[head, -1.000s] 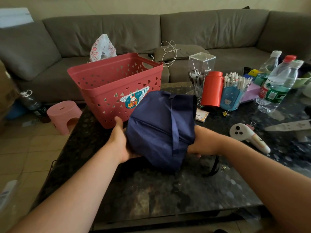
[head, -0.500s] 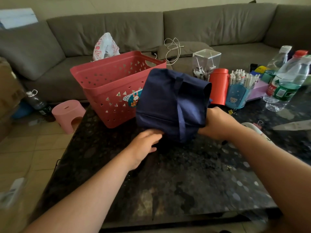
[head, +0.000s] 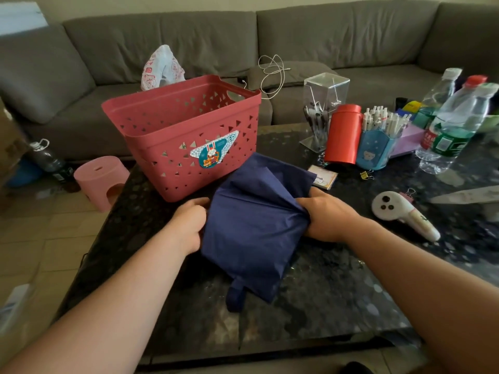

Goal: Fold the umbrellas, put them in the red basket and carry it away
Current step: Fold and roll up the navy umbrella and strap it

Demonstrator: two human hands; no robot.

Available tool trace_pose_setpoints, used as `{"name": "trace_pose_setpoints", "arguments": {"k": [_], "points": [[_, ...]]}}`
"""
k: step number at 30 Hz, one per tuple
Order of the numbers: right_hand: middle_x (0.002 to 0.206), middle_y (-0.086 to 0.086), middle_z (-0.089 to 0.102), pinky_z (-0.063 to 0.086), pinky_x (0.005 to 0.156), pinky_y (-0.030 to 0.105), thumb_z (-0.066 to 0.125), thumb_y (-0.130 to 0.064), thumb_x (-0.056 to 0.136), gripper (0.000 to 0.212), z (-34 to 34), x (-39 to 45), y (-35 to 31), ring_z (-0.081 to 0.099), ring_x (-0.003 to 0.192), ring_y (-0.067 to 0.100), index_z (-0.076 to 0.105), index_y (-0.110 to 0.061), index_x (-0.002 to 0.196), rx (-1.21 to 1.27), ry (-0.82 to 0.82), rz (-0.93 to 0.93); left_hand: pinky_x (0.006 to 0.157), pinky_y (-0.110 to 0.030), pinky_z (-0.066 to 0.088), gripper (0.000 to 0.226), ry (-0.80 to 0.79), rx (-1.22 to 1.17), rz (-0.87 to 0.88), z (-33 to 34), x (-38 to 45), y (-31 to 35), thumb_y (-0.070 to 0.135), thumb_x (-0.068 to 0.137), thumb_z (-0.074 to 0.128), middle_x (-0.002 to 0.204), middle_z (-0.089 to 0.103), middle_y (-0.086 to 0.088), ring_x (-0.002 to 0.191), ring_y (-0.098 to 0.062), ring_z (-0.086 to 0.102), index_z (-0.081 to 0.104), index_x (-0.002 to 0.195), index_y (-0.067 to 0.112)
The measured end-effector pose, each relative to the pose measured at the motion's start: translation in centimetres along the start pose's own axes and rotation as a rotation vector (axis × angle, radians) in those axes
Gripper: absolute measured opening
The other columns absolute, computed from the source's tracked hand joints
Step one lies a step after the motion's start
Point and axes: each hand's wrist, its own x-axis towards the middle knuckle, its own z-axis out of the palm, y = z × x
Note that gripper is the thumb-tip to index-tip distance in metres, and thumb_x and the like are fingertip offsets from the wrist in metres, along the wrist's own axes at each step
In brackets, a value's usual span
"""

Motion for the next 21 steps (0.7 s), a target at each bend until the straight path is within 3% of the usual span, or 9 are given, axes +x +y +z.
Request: {"name": "trace_pose_setpoints", "arguments": {"k": [4, 8, 10, 12, 14, 16, 18, 21], "points": [[0.113, -0.003, 0.048, 0.047, 0.106, 0.037, 0.069, -0.045, 0.078, 0.074, 0.6, 0.1, 0.4, 0.055, 0.117, 0.023, 0.045, -0.05, 0.147, 0.084, -0.028, 0.074, 0.064, -0.04, 0.055, 0.011, -0.12, -0.034, -0.122, -1.1, -2.4, 0.3, 0.023, 0.106, 0.059, 0.094, 0.069, -0.011, 0.076, -0.031, 0.067, 0.064, 0.111, 0.015], [0.133, 0.004, 0.049, 0.047, 0.11, 0.045, 0.058, -0.069, 0.053, 0.1, 0.7, 0.2, 1.1, 0.056, 0.126, 0.033, 0.038, -0.051, 0.15, 0.138, -0.008, 0.177, 0.073, -0.045, 0.06, 0.029, -0.357, 0.012, -0.235, -3.1, -4.8, 0.2, 0.041, 0.102, 0.062, 0.096, 0.075, -0.018, 0.08, -0.034, 0.072, 0.067, 0.117, 0.016], [0.134, 0.005, 0.053, 0.05, 0.106, 0.046, 0.06, -0.07, 0.052, 0.097, 0.8, -0.3, 1.3, 0.057, 0.125, 0.033, 0.042, -0.049, 0.146, 0.136, 0.028, 0.199, 0.068, -0.041, 0.063, 0.038, -0.438, 0.078, -0.221, -3.8, -6.0, -0.2, 0.039, 0.095, 0.069, 0.099, 0.077, -0.019, 0.076, -0.032, 0.074, 0.071, 0.12, 0.011], [0.132, 0.009, 0.057, 0.051, 0.103, 0.046, 0.067, -0.052, 0.063, 0.079, 0.9, -0.9, 1.2, 0.057, 0.124, 0.034, 0.051, -0.041, 0.139, 0.187, 0.125, 0.238, 0.066, -0.039, 0.064, 0.044, -0.493, 0.051, -0.229, -3.8, -7.4, -0.9, 0.034, 0.085, 0.073, 0.102, 0.077, -0.02, 0.076, -0.031, 0.075, 0.073, 0.12, 0.008], [0.135, 0.016, 0.055, 0.05, 0.104, 0.046, 0.069, -0.027, 0.075, 0.069, 1.0, -1.5, 0.8, 0.056, 0.124, 0.039, 0.053, -0.031, 0.142, 0.261, 0.222, 0.298, 0.072, -0.041, 0.065, 0.046, -0.516, -0.111, -0.225, -2.9, -8.9, -2.0, 0.027, 0.081, 0.073, 0.106, 0.076, -0.019, 0.081, -0.03, 0.076, 0.071, 0.123, 0.007], [0.141, 0.019, 0.049, 0.045, 0.111, 0.043, 0.069, -0.015, 0.08, 0.072, 0.9, -1.8, 0.2, 0.051, 0.129, 0.04, 0.049, -0.027, 0.149, 0.34, 0.237, 0.324, 0.078, -0.04, 0.065, 0.049, -0.439, -0.382, -0.192, -1.5, -10.3, -3.3, 0.019, 0.076, 0.075, 0.108, 0.076, -0.017, 0.086, -0.029, 0.077, 0.068, 0.123, 0.009], [0.146, 0.018, 0.044, 0.037, 0.116, 0.039, 0.074, -0.016, 0.081, 0.077, 0.8, -2.2, -0.1, 0.045, 0.136, 0.037, 0.046, -0.027, 0.152, 0.403, 0.195, 0.32, 0.079, -0.04, 0.064, 0.048, -0.393, -0.55, -0.168, 0.0, -11.9, -4.6, 0.018, 0.075, 0.076, 0.111, 0.077, -0.016, 0.091, -0.029, 0.078, 0.068, 0.122, 0.009], [0.149, 0.013, 0.04, 0.038, 0.117, 0.047, 0.072, -0.034, 0.078, 0.08, 0.4, -2.7, -0.3, 0.042, 0.137, 0.042, 0.043, -0.035, 0.152, 0.361, 0.161, 0.31, 0.077, -0.046, 0.064, 0.059, -0.357, -0.453, -0.056, 1.5, -13.8, -6.1, 0.005, 0.084, 0.077, 0.123, 0.074, -0.012, 0.099, -0.031, 0.078, 0.051, 0.134, 0.02]]}}
